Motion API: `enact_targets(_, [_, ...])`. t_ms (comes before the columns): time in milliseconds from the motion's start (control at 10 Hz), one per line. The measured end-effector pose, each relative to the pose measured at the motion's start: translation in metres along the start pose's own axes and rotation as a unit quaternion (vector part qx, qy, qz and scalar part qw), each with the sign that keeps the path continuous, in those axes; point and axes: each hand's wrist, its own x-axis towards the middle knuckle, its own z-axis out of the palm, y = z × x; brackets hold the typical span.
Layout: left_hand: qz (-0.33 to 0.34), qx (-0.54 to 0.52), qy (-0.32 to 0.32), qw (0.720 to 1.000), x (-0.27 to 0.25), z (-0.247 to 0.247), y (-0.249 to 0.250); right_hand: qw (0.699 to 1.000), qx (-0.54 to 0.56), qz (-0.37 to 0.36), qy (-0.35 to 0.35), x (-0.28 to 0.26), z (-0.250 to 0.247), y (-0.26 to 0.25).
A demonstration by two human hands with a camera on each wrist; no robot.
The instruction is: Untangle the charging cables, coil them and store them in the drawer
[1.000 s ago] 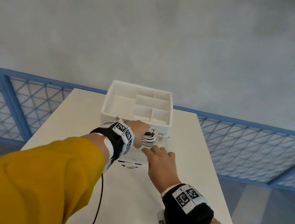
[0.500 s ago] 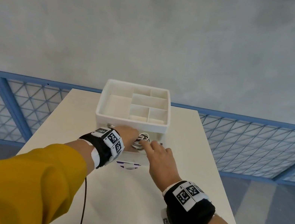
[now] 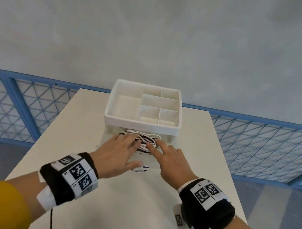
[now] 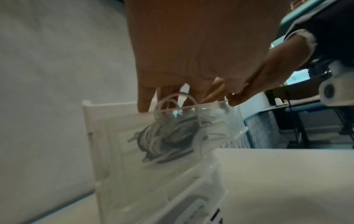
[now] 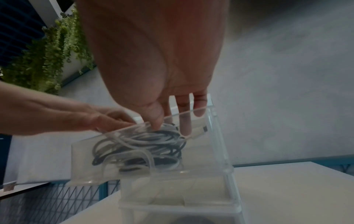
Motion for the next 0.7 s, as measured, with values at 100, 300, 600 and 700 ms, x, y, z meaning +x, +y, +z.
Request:
enact_targets(100, [-0.047,-0.042,-0.070,0.996,0.006,-0.003,0.006,1.000,0.010,0.003,-0.002,0.002,0.002,0.000])
enact_targets(300, [-0.121,-0.035,-0.080,0.989,0.040,-0.010,0.009,0.992,0.075,0.006,0.101,-0.001,0.013,-0.001])
enact_targets(600, [-0.030,0.040,0.141,0.989,0.017,0.022,0.015,0.976,0.082,-0.011,0.203,-0.033,0.019,0.004])
enact_targets(700, [-0.007,0.014,0.064,0.998,0.023,0.017,0.013,0.975,0.076,-0.032,0.208,-0.041,0.027,0.000])
